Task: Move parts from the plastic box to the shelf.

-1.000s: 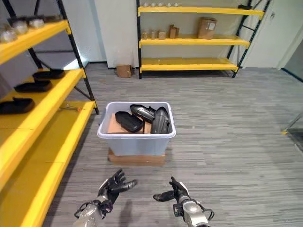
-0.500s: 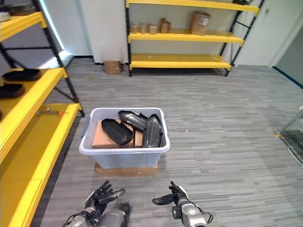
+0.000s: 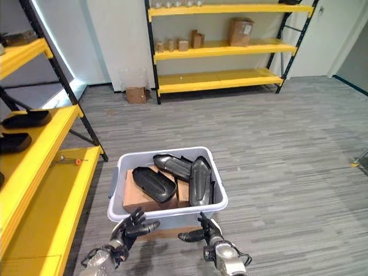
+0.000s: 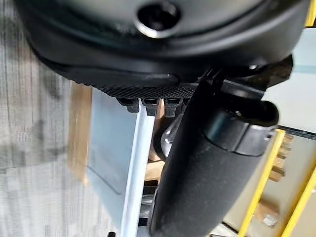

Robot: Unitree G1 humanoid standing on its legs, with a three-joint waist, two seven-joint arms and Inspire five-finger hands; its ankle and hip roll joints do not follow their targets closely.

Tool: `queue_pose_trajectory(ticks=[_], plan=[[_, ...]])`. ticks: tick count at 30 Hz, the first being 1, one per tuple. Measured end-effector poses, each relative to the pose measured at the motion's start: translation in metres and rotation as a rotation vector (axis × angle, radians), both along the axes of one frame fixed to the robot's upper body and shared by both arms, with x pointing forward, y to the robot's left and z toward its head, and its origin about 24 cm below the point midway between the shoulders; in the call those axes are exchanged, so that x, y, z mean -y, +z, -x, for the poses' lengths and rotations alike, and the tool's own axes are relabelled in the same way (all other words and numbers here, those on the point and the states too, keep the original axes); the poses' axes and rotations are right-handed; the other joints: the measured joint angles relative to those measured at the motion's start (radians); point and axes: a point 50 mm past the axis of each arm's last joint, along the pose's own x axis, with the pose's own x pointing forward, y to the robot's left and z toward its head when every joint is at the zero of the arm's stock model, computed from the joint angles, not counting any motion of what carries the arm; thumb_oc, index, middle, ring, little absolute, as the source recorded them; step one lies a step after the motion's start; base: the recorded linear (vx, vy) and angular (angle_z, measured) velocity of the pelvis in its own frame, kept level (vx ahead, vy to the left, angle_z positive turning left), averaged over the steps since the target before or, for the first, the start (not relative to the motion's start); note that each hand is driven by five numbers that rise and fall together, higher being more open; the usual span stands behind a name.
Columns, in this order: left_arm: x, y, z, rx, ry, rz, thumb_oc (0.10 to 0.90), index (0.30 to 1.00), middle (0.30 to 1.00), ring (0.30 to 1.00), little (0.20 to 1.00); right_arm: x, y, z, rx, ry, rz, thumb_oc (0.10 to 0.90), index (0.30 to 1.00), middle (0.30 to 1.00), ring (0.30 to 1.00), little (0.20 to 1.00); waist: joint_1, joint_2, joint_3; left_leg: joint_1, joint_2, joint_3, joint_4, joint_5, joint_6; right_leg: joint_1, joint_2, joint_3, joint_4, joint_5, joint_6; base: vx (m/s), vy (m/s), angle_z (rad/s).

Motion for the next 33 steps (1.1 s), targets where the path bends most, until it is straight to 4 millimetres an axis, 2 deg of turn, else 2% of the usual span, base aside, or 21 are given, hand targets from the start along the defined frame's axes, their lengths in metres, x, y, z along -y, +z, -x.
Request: queue_pose_trajectory(ticks=[1, 3, 6, 7, 10, 11, 13, 15, 18, 25, 26, 28, 29, 30, 31, 32, 33], plan=[[0.001, -0.001, 0.002, -0.009, -0.005, -0.001, 0.900, 1.000, 1.000, 1.000, 1.000, 0.001, -0.003, 0.005, -0.019, -0.002, 0.001, 0.900, 1.000, 1.000, 1.000, 1.000, -0.006, -0.012, 0.009, 0.013, -0.004, 0.002, 0.000, -0.005, -0.015, -0.026, -0.004, -0.027, -0.061, 0.012, -0.007, 0.09, -0.011, 0.31], [0.005, -0.005, 0.009, -0.028, -0.005, 0.013, 0.900, 1.000, 1.000, 1.000, 1.000, 0.004, -0.006, 0.010, -0.044, -0.004, 0.011, 0.900, 1.000, 1.000, 1.000, 1.000, -0.019, -0.020, 0.011, 0.036, -0.003, 0.001, -0.011, -0.007, -0.018, -0.045, -0.008, -0.080, -0.223, 0.053, -0.042, 0.09, -0.037, 0.20], [0.004, -0.008, 0.013, -0.048, 0.004, 0.014, 0.900, 1.000, 1.000, 1.000, 1.000, 0.006, -0.003, 0.004, -0.026, -0.008, 0.019, 0.900, 1.000, 1.000, 1.000, 1.000, -0.016, -0.019, 0.014, 0.047, -0.003, 0.028, -0.007, -0.009, -0.021, -0.012, -0.029, -0.068, -0.405, 0.124, -0.043, 0.09, -0.105, -0.13], [0.004, -0.008, 0.012, -0.044, 0.005, 0.014, 0.900, 1.000, 1.000, 1.000, 1.000, 0.006, -0.003, 0.004, -0.026, -0.008, 0.019, 0.900, 1.000, 1.000, 1.000, 1.000, -0.019, -0.015, 0.015, 0.053, 0.001, 0.024, -0.007, -0.012, -0.026, 0.024, -0.031, -0.065, -0.414, 0.148, -0.042, 0.10, -0.181, 0.11], [0.007, -0.005, 0.006, -0.023, 0.002, 0.023, 0.900, 1.000, 1.000, 1.000, 1.000, 0.006, -0.004, 0.006, -0.039, -0.012, 0.019, 0.900, 1.000, 1.000, 1.000, 1.000, -0.008, -0.006, 0.004, 0.075, 0.023, 0.002, -0.001, -0.028, -0.054, 0.154, -0.016, -0.070, -0.475, 0.156, -0.037, 0.06, -0.132, 0.17], [0.004, -0.001, 0.002, -0.002, 0.008, 0.015, 0.900, 1.000, 1.000, 1.000, 1.000, 0.004, -0.005, 0.007, -0.038, -0.005, 0.009, 0.900, 1.000, 1.000, 1.000, 1.000, 0.008, -0.021, -0.006, 0.070, 0.023, 0.005, -0.002, -0.033, -0.063, 0.209, -0.017, -0.076, -0.502, 0.154, -0.035, 0.05, -0.153, -0.07], [0.001, -0.001, 0.002, -0.001, 0.015, 0.009, 0.900, 1.000, 1.000, 1.000, 1.000, 0.003, -0.004, 0.005, -0.032, -0.001, 0.007, 0.900, 1.000, 1.000, 1.000, 1.000, 0.010, -0.037, -0.021, 0.056, 0.013, 0.007, 0.007, -0.039, -0.072, 0.270, -0.031, -0.064, -0.584, 0.190, -0.026, 0.05, -0.175, -0.19], [-0.001, -0.001, 0.003, -0.003, 0.028, 0.010, 0.900, 1.000, 1.000, 1.000, 1.000, 0.005, -0.002, 0.003, -0.023, -0.002, 0.012, 0.900, 1.000, 1.000, 1.000, 1.000, 0.006, -0.040, -0.026, 0.045, 0.017, 0.003, 0.026, -0.041, -0.082, 0.312, -0.028, -0.072, -0.656, 0.194, -0.024, 0.03, -0.123, -0.12], [0.001, -0.001, 0.002, -0.001, 0.026, 0.015, 0.900, 1.000, 1.000, 1.000, 1.000, 0.006, -0.002, 0.003, -0.025, -0.004, 0.018, 0.900, 1.000, 1.000, 1.000, 1.000, 0.009, -0.049, -0.044, 0.038, 0.021, 0.002, 0.030, -0.047, -0.092, 0.335, -0.020, -0.067, -0.715, 0.203, -0.011, 0.01, -0.127, -0.01], [0.005, -0.001, 0.002, 0.001, 0.019, 0.026, 0.900, 1.000, 1.000, 1.000, 1.000, 0.011, 0.001, -0.002, -0.010, -0.003, 0.034, 0.900, 1.000, 1.000, 1.000, 1.000, 0.011, -0.074, -0.079, -0.006, 0.072, -0.001, 0.020, -0.053, -0.106, 0.293, 0.030, -0.082, -0.735, 0.212, -0.050, -0.02, -0.191, 0.05], [0.006, -0.002, 0.005, -0.008, 0.025, 0.029, 0.900, 1.000, 1.000, 1.000, 1.000, 0.009, -0.003, 0.005, -0.031, 0.016, 0.033, 0.900, 1.000, 1.000, 1.000, 1.000, 0.015, -0.096, -0.085, -0.037, 0.092, -0.016, 0.039, -0.053, -0.144, 0.274, 0.042, -0.100, -0.687, 0.198, -0.071, -0.11, -0.419, 0.13], [0.003, -0.005, 0.010, -0.022, 0.033, 0.024, 0.900, 1.000, 1.000, 1.000, 1.000, 0.007, -0.006, 0.010, -0.046, 0.027, 0.029, 0.900, 1.000, 1.000, 1.000, 1.000, 0.033, -0.123, -0.092, -0.056, 0.097, -0.023, 0.086, -0.053, -0.181, 0.268, 0.052, -0.109, -0.672, 0.185, -0.088, -0.14, -0.272, 0.29], [0.002, -0.002, 0.006, -0.008, 0.032, 0.020, 0.900, 1.000, 1.000, 1.000, 1.000, 0.006, -0.006, 0.010, -0.044, 0.026, 0.027, 0.900, 1.000, 1.000, 1.000, 1.000, 0.033, -0.150, -0.080, -0.153, 0.092, -0.023, 0.247, -0.050, -0.191, 0.258, 0.051, -0.135, -0.661, 0.184, -0.095, -0.10, -0.090, 0.48], [-0.003, -0.001, 0.004, -0.004, 0.038, 0.004, 0.900, 1.000, 1.000, 1.000, 1.000, 0.004, -0.007, 0.008, -0.054, 0.024, 0.025, 0.900, 1.000, 1.000, 1.000, 1.000, 0.074, -0.207, -0.032, -0.259, 0.088, -0.033, 0.486, 0.022, -0.242, 0.279, 0.012, -0.135, -0.664, 0.177, -0.119, -0.04, -0.030, 0.28], [-0.004, -0.004, 0.009, -0.022, 0.045, -0.001, 0.900, 1.000, 1.000, 1.000, 1.000, 0.003, -0.009, 0.009, -0.061, 0.022, 0.024, 0.900, 1.000, 1.000, 1.000, 1.000, 0.089, -0.210, -0.028, -0.270, 0.099, -0.041, 0.508, 0.013, -0.225, 0.290, 0.012, -0.130, -0.671, 0.179, -0.118, 0.02, 0.037, 0.01], [-0.005, -0.006, 0.014, -0.038, 0.044, -0.005, 0.900, 1.000, 1.000, 1.000, 1.000, 0.002, -0.008, 0.009, -0.059, 0.022, 0.022, 0.900, 1.000, 1.000, 1.000, 1.000, 0.083, -0.207, -0.027, -0.270, 0.133, -0.046, 0.487, 0.000, -0.204, 0.302, 0.022, -0.138, -0.690, 0.182, -0.114, 0.07, 0.030, -0.06], [-0.008, -0.006, 0.015, -0.041, 0.048, -0.011, 0.900, 1.000, 1.000, 1.000, 1.000, 0.000, -0.007, 0.007, -0.048, 0.022, 0.017, 0.900, 1.000, 1.000, 1.000, 1.000, 0.073, -0.214, -0.022, -0.258, 0.183, -0.045, 0.405, -0.003, -0.195, 0.310, 0.031, -0.150, -0.713, 0.184, -0.106, 0.09, 0.058, 0.07]])
